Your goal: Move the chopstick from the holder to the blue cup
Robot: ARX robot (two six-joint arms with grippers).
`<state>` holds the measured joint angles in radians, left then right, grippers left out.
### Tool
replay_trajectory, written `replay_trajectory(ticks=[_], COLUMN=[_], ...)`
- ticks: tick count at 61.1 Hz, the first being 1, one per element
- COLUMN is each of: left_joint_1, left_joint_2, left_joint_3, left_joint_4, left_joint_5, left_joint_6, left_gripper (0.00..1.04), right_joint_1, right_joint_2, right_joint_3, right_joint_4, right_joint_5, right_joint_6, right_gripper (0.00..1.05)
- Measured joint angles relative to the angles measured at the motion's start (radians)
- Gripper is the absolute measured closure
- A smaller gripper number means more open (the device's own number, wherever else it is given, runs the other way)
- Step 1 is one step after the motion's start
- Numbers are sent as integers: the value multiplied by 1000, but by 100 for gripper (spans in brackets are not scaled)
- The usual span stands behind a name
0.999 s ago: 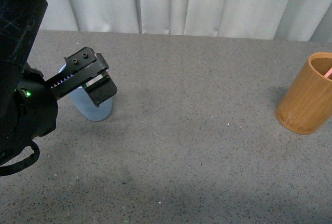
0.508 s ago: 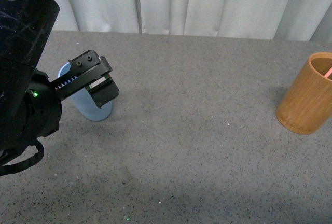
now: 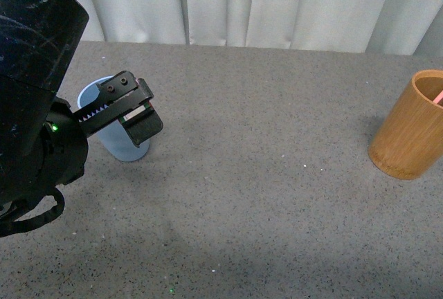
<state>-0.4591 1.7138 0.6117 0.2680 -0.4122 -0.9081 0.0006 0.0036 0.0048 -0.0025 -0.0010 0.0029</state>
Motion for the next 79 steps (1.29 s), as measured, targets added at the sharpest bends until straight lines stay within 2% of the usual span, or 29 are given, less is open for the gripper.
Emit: replay_trajectory(ticks=[42, 79], left_joint_1=[61, 97], left_joint_2=[60, 138], left_joint_3=[92, 134], left_joint_4=[-53, -63], left_joint_5=[-58, -48], left_joint_6=[-73, -91], left_gripper=[7, 7], right_joint_1=[0, 0], right_joint_2=[0, 0], right_joint_3=[0, 0], right_joint_4=[0, 0], right_joint_5=[0, 0], right_joint_6=[0, 0], right_gripper=[10, 10])
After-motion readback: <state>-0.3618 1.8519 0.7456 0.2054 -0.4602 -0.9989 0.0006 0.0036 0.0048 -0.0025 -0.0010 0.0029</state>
